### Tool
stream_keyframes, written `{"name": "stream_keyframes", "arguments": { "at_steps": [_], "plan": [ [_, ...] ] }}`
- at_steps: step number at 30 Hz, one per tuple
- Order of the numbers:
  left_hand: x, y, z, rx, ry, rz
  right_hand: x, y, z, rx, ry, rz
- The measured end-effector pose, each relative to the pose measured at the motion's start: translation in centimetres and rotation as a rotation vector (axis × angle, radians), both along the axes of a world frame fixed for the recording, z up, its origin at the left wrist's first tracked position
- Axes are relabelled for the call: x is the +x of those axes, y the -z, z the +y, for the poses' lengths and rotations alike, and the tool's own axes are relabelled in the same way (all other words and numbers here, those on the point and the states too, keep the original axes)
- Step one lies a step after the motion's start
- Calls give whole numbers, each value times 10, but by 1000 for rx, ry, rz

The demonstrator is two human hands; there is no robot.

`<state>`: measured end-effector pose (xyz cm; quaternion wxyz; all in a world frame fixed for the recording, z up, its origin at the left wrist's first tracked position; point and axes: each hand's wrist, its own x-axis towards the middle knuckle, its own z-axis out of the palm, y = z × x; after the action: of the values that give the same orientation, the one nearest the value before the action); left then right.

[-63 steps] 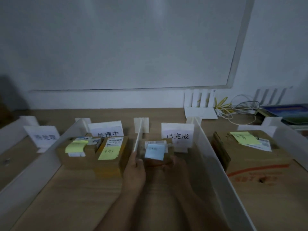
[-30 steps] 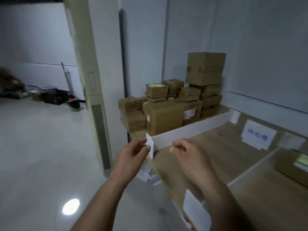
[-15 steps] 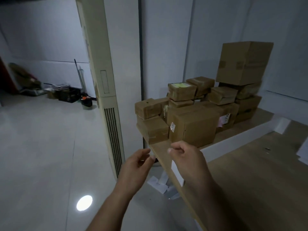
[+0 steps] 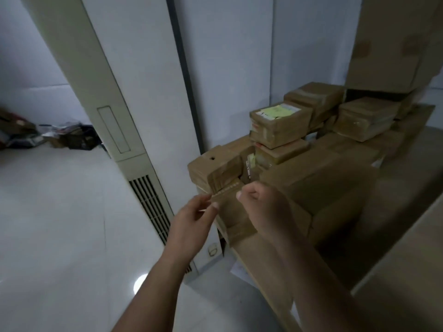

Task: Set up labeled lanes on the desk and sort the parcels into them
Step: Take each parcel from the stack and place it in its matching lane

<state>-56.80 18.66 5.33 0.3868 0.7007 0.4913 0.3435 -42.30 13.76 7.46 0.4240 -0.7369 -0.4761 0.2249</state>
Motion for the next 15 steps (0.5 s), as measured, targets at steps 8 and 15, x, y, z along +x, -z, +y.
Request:
{"name": "stream_keyframes", "arguments": {
  "at_steps": [8, 15],
  "plan": [
    [-2, 9, 119, 58, 46, 20, -6, 13, 94, -113, 98, 52],
    [14, 12, 225, 20, 162, 134, -12, 31, 163, -234, 313, 186]
  ]
}}
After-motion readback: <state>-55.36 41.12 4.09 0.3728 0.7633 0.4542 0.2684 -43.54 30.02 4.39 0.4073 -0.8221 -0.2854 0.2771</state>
